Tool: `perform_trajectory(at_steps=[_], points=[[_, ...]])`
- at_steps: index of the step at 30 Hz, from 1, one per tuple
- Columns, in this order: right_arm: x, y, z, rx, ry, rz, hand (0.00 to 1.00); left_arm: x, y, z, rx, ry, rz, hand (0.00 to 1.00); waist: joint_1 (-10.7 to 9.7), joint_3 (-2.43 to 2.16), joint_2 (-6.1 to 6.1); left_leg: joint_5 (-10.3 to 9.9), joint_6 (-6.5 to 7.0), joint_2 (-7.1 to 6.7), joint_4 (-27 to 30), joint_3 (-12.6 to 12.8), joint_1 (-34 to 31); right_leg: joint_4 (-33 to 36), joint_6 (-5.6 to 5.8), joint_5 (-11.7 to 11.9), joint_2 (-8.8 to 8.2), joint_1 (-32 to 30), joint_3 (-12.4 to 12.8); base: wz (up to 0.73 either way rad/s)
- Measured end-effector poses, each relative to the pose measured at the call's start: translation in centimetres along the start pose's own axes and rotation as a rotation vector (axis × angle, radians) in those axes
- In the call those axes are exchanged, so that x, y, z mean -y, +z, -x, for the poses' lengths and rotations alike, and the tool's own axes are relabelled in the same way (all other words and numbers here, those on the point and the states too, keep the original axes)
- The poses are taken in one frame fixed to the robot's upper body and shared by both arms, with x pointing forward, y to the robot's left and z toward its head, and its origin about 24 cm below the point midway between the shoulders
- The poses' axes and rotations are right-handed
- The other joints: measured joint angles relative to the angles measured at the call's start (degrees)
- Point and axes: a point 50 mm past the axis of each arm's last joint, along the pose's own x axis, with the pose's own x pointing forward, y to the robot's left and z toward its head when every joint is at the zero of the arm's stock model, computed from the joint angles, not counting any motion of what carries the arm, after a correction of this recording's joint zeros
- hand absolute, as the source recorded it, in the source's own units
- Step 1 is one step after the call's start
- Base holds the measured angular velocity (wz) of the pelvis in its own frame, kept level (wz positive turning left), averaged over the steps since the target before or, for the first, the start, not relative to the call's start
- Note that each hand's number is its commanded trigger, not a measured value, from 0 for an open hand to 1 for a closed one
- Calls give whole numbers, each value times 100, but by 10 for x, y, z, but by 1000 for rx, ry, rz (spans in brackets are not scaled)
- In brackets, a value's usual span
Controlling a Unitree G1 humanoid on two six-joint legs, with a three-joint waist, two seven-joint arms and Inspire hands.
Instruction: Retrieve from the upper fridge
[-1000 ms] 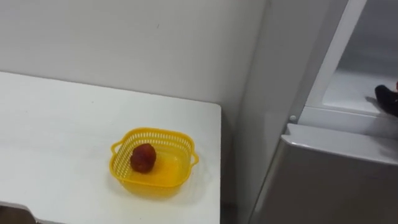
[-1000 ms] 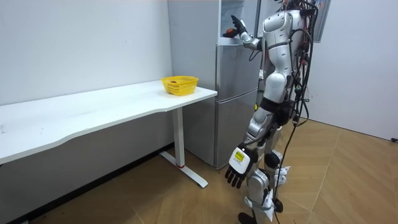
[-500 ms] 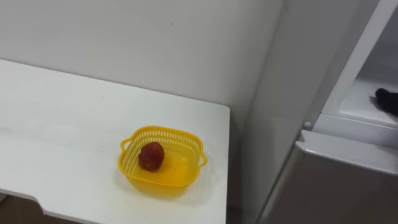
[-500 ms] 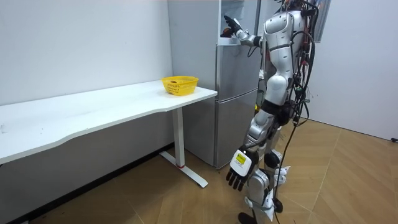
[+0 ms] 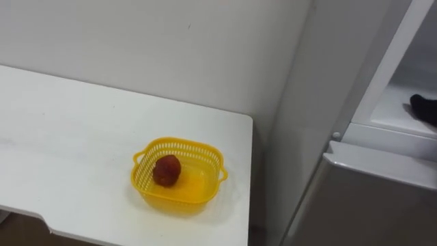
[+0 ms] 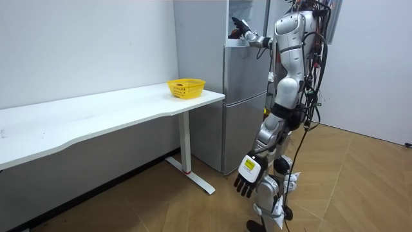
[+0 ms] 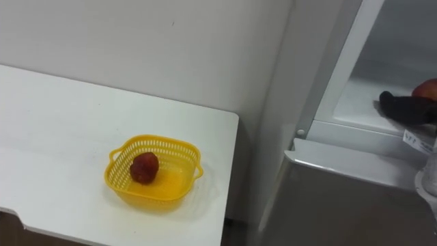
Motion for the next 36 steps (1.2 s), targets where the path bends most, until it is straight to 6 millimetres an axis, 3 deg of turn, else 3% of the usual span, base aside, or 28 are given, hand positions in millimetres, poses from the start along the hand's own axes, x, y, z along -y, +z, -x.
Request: perform_trajectory(at_steps=[21, 22, 23, 24, 36], points=[[7, -12, -6, -72, 83, 6, 0, -1, 3, -1, 6, 2, 5, 0, -22, 1, -73, -1, -1, -10, 80, -39, -17, 10, -1, 0, -4, 18, 8, 1], [7, -12, -6, -72, 85, 6, 5, -1, 4, -1, 6, 2, 6, 0, -22, 1, -73, -1, -1, -10, 80, -38, -15, 9, -1, 0, -4, 19, 10, 0], [7, -12, -6, -74, 91, 4, 28, -2, 4, -1, 6, 5, 10, 0, -24, 2, -71, -1, -1, -10, 83, -38, -11, 9, -1, 1, -3, 23, 13, 0], [6, -12, -6, -78, 97, -1, 100, -3, 4, -1, 5, 6, 13, 0, -22, 5, -67, -1, -1, -11, 92, -39, -5, 9, -2, 1, -3, 31, 18, 0], [5, -21, -9, -152, 156, -31, 100, -7, -1, -1, -23, 1, 29, 0, 7, 25, -37, -2, -2, -7, 43, -37, 113, 1, -9, 5, 3, 136, 33, 0]])
